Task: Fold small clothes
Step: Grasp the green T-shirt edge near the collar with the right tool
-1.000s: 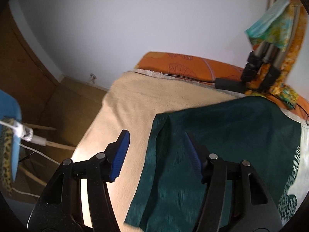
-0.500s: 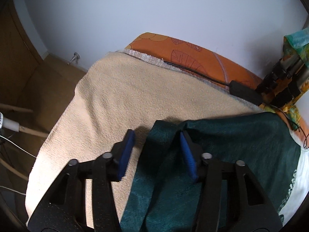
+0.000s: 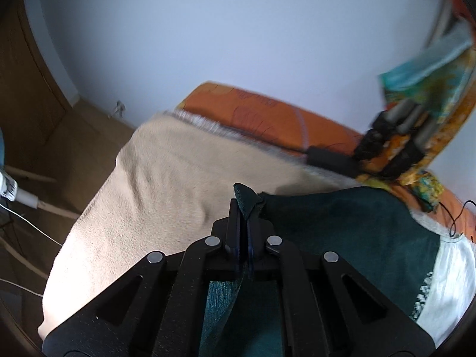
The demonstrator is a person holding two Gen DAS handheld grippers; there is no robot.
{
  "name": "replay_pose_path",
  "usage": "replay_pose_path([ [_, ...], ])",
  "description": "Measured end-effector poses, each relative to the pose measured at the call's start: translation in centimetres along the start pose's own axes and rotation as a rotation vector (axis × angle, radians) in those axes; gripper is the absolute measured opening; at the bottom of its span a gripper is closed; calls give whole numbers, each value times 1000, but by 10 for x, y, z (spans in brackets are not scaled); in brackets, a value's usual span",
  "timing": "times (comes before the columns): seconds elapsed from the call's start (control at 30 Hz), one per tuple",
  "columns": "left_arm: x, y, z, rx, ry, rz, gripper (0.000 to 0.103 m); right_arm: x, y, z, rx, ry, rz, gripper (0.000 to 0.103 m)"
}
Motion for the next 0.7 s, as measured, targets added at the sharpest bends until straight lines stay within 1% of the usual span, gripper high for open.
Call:
replay_pose_path([
  [0.13, -3, 25, 1, -31, -5, 52, 0, 2, 36, -25, 21, 37, 55, 4],
  [0.23, -8, 48, 8, -71, -33, 88, 0, -2, 66, -41, 32, 63, 88, 4],
  [0.3, -12, 64, 14, -96, -54, 111, 0, -8, 88, -47, 22, 72, 107, 4],
  [0.43, -19, 87, 23, -120, -89, 160, 0, -29, 135, -58, -16, 81, 150, 4],
  [0.5, -23, 94, 30, -127, -109, 169, 0, -41, 161, -59, -45, 77, 172, 4],
  [0.57, -28, 101, 37, -138, -133, 173, 0, -53, 180, -56, -54, 68, 192, 4],
  [0.7, -34, 114, 47, -140, -157, 201, 0, -60, 200, -47, -37, 57, 220, 4],
])
Point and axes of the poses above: each gripper's, at about its wrist camera, not at the fingertips, and z roughly the way its jaws point, y to its right, x to its top, the point moved 9 cm from there along z, roughly the way its jaws point, and after that the axes turned 2 degrees about x, right-handed, at the moved point
